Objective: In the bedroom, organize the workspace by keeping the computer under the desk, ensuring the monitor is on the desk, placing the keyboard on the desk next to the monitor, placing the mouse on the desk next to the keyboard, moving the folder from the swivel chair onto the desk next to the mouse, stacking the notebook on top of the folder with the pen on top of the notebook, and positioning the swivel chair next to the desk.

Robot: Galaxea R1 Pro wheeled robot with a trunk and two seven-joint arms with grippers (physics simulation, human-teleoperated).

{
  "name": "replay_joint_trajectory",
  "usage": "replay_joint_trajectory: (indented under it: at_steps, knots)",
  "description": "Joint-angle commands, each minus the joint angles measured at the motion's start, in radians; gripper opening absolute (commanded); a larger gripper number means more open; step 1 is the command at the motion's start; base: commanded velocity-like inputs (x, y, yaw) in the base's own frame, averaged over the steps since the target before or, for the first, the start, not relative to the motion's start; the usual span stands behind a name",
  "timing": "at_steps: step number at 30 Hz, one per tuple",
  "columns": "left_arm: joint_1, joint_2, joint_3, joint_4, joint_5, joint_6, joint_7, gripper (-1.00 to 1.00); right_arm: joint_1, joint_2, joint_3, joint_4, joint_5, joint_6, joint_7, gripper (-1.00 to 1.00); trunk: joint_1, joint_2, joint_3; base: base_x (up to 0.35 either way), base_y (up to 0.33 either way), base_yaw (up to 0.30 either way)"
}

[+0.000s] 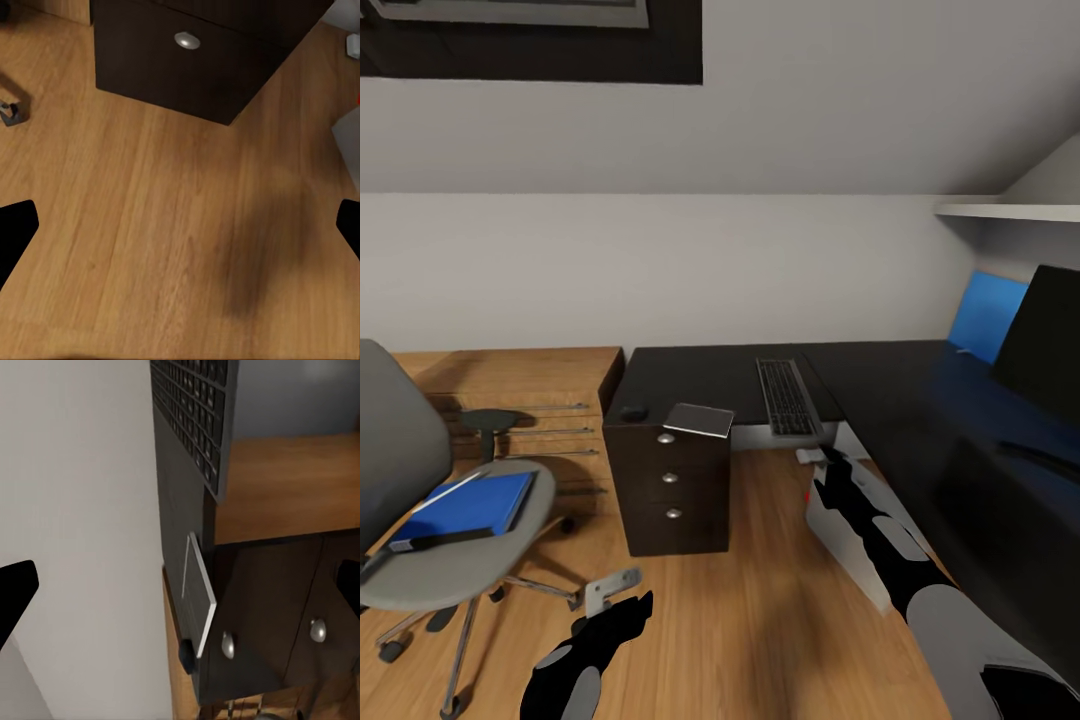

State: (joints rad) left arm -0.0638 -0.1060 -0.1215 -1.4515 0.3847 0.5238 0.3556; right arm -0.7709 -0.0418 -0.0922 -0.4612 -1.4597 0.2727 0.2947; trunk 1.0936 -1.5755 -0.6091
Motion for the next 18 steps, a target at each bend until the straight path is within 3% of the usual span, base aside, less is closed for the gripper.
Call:
replay_joint_trajectory:
  at_steps: [1, 7, 18]
  knots:
    - [-0.001, 0.000, -0.001, -0.001, 0.011, 0.002, 0.009, 1.00, -0.001, 0.000, -0.004, 0.001, -0.007, 0.008, 0.001, 1.00, 0.000, 0.000, -0.001, 0.247, 0.000, 0.000]
    - [-0.001, 0.000, -0.001, -0.001, 0.011, 0.002, 0.009, 1.00, -0.001, 0.000, -0.004, 0.002, -0.007, 0.008, 0.003, 1.00, 0.000, 0.000, -0.001, 0.170, 0.000, 0.000]
    - [-0.001, -0.002, -0.006, -0.006, 0.010, 0.003, 0.010, 1.00, -0.001, 0.005, -0.006, 0.010, -0.007, 0.007, 0.006, 1.00, 0.000, 0.000, -0.001, 0.014, 0.000, 0.000]
